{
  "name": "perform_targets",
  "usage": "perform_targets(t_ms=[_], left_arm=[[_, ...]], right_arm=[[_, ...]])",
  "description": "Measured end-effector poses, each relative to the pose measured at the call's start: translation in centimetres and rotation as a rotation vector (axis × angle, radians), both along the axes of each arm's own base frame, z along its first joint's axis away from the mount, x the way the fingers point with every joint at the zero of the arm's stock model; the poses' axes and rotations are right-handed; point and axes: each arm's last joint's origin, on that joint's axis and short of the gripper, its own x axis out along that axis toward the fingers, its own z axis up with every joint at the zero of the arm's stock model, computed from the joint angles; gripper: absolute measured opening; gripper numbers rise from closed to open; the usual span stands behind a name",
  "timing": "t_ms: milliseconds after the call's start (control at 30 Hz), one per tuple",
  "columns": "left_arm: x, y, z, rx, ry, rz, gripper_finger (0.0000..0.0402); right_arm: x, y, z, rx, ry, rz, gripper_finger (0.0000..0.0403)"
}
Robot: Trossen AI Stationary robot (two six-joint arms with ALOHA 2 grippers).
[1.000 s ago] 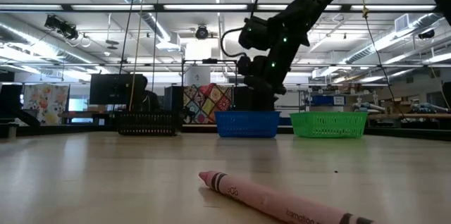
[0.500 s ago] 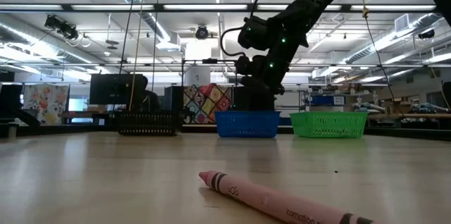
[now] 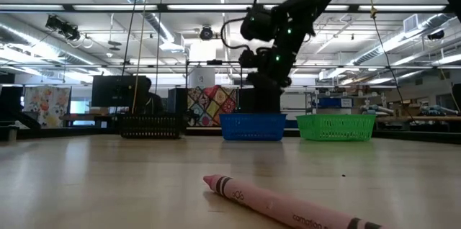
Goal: Sort crayons
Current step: Put the red crayon into the blue bin, then put the pink crayon into the black bin
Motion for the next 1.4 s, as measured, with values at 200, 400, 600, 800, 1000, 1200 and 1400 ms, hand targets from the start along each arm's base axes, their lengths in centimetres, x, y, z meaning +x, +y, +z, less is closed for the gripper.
perform_targets(t_ms=[200, 400, 600, 800, 1000, 1200, 1400], left_arm=[[1.1, 0.8, -0.7, -0.105, 0.079, -0.068, 0.0112], [3.0, 1.0, -3.1, -0.141, 0.161, -0.112, 0.0112], [4.7, -0.1, -5.5, -0.158, 0.203, -0.265, 0.0112], [5.3, -0.8, -6.9, -0.134, 0.239, -0.408, 0.0112], [6.1, -1.1, -7.0, -0.16, 0.192, -0.493, 0.0112], [6.9, -1.3, -5.7, -0.164, 0.168, -0.505, 0.0112], [7.9, -1.9, -3.1, -0.109, 0.158, -0.533, 0.0112]], right_arm=[[-0.3, 2.1, 3.9, -0.026, 0.039, 0.025, 0.0132], [-1.6, 5.7, 7.9, 0.076, -0.055, 0.027, 0.0131], [-3.7, 9.6, 9.9, 0.194, -0.034, 0.049, 0.0131], [-5.2, 13.5, 11.1, 0.237, -0.017, 0.105, 0.0131], [-5.9, 16.8, 11.5, 0.279, -0.016, 0.152, 0.013], [-6.3, 19.4, 11.2, 0.303, -0.002, 0.184, 0.013], [-6.7, 21.2, 11.1, 0.32, 0.0, 0.208, 0.013]])
